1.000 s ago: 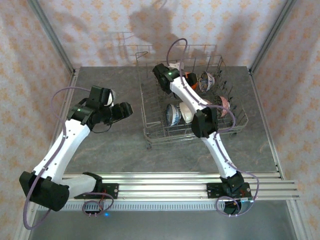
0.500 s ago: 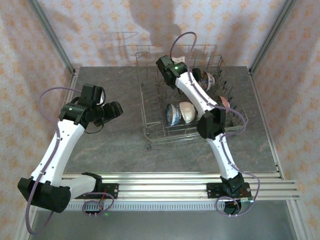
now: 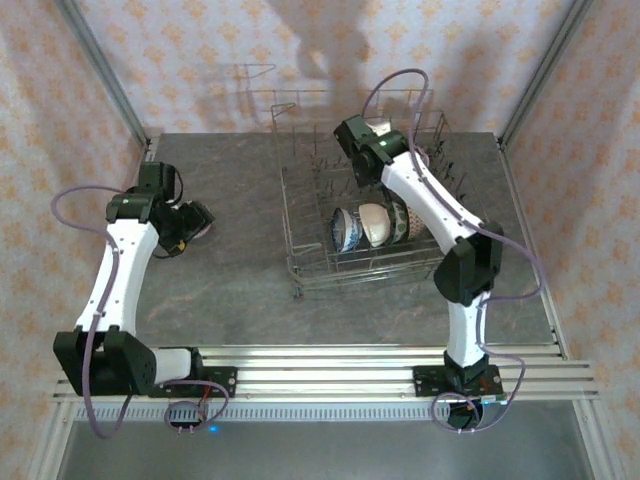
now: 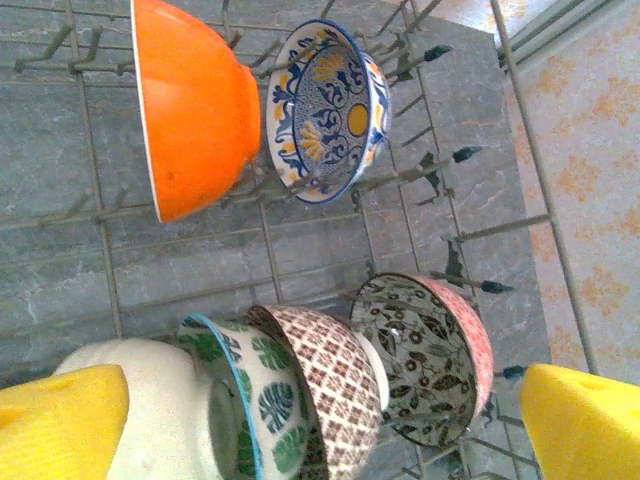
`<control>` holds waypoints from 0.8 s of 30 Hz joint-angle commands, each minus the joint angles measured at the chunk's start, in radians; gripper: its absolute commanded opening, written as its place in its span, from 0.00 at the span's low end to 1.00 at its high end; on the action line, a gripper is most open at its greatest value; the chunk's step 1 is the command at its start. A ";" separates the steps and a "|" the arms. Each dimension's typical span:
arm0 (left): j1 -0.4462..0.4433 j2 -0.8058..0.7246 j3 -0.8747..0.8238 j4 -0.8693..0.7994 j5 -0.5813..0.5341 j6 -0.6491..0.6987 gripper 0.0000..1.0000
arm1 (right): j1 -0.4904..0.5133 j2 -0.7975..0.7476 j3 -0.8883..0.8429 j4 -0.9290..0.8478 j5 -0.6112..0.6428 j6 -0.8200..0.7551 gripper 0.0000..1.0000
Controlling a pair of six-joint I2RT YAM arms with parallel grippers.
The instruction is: Load the bowls into the dish rack
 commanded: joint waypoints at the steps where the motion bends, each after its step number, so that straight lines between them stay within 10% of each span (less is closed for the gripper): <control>1: 0.073 0.061 -0.029 0.049 0.019 -0.036 0.75 | -0.003 -0.111 -0.084 0.067 -0.013 -0.005 1.00; 24: 0.170 0.580 0.183 0.134 0.072 0.013 0.70 | -0.026 -0.153 -0.114 0.012 0.014 -0.010 1.00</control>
